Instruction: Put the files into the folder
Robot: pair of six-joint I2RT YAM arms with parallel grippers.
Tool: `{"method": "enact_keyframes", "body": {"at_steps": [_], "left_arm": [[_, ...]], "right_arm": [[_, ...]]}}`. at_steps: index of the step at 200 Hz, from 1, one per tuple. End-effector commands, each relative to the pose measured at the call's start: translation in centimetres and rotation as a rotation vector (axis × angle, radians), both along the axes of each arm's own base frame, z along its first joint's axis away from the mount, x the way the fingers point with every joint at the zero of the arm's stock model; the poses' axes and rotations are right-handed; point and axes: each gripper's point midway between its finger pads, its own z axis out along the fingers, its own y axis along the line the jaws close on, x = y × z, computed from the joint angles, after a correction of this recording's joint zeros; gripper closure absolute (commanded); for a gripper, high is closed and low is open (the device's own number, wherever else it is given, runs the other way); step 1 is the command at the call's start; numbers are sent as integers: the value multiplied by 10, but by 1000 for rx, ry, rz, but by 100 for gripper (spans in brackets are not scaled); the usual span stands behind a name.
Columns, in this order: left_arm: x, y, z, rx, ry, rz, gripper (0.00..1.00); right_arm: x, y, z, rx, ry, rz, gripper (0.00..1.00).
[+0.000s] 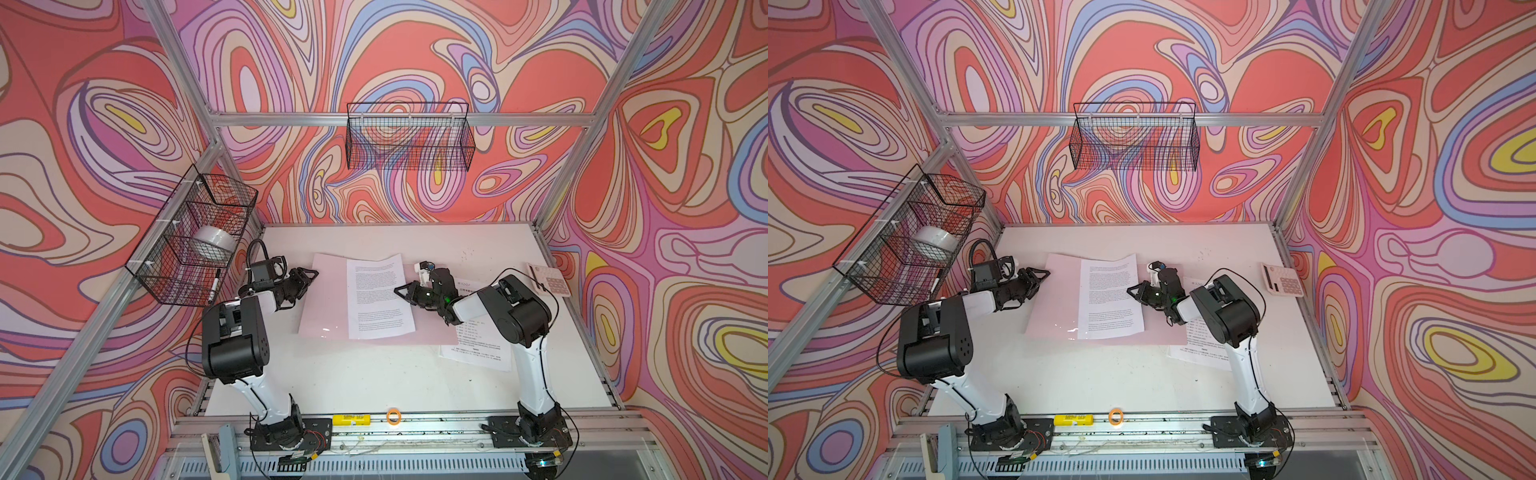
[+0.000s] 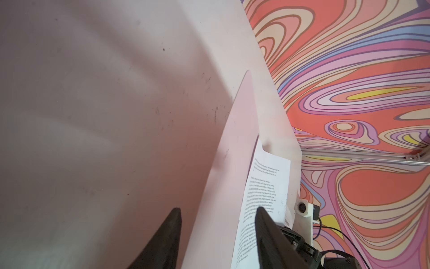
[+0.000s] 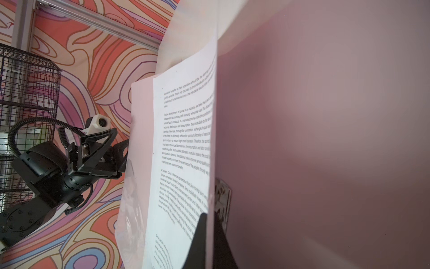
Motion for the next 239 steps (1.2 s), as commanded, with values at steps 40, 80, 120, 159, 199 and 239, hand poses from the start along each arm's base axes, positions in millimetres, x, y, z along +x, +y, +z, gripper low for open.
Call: {"method": "enact_keyframes", "body": {"at_steps": [40, 80, 120, 159, 199, 239], "left_arm": [[3, -6, 6, -55, -35, -36, 75], [3, -7, 6, -58, -34, -37, 85], [1, -6, 4, -52, -28, -29, 100], [-3, -4, 7, -41, -38, -12, 100], [-8, -5, 11, -25, -46, 3, 100], [-10, -10, 11, -19, -44, -9, 100]], "right_arm": [[-2, -4, -8, -6, 17, -4, 100], [2, -2, -5, 13, 30, -20, 100], [4, -4, -4, 9, 39, -39, 100], [5, -10, -6, 5, 64, -89, 100], [2, -12, -8, -2, 74, -145, 100], [-3, 1, -8, -15, 68, -132, 100]]}}
